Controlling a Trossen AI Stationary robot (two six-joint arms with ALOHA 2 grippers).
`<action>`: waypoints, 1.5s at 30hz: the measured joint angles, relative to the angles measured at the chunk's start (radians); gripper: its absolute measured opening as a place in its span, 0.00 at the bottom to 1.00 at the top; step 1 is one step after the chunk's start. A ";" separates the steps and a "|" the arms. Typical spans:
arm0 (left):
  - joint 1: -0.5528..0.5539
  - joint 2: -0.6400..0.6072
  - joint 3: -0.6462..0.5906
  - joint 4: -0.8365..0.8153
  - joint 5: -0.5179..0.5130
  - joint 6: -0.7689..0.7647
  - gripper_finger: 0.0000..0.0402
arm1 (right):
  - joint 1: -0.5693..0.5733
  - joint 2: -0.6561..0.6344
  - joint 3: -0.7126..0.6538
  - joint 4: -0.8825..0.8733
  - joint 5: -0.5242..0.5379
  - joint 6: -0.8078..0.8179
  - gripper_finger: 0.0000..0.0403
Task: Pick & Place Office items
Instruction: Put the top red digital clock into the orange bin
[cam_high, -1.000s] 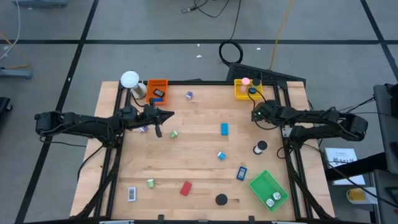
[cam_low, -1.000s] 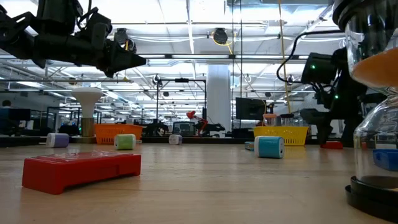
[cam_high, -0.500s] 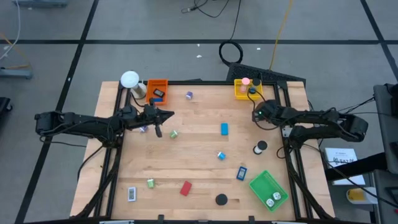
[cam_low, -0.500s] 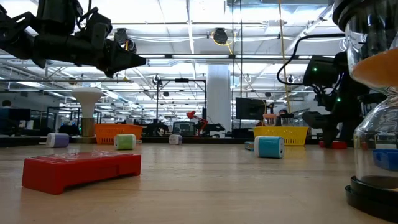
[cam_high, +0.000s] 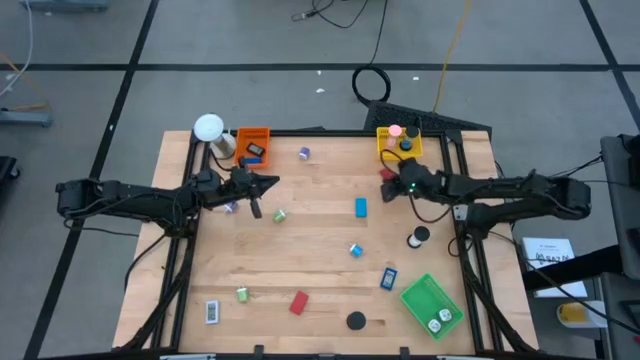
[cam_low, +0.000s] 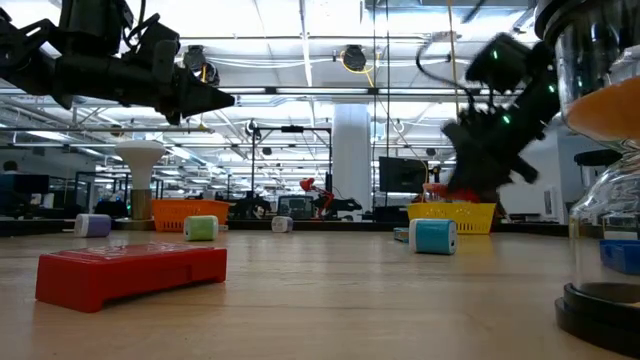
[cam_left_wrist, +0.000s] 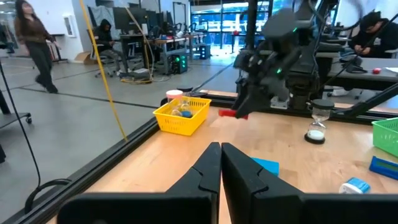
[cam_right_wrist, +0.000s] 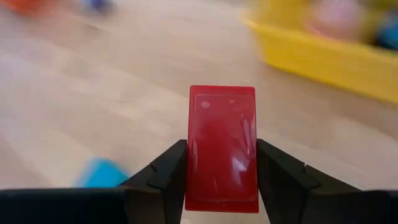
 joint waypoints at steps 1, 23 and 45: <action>0.000 0.000 0.000 0.000 0.000 0.000 0.01 | 0.025 0.015 0.021 0.026 0.000 -0.012 0.37; 0.000 0.000 0.000 -0.007 -0.002 0.001 0.04 | 0.145 0.758 0.583 0.061 -0.161 -0.413 0.38; 0.000 0.000 0.000 -0.014 -0.017 -0.003 0.05 | 0.227 0.816 0.600 0.145 -0.184 -0.642 0.48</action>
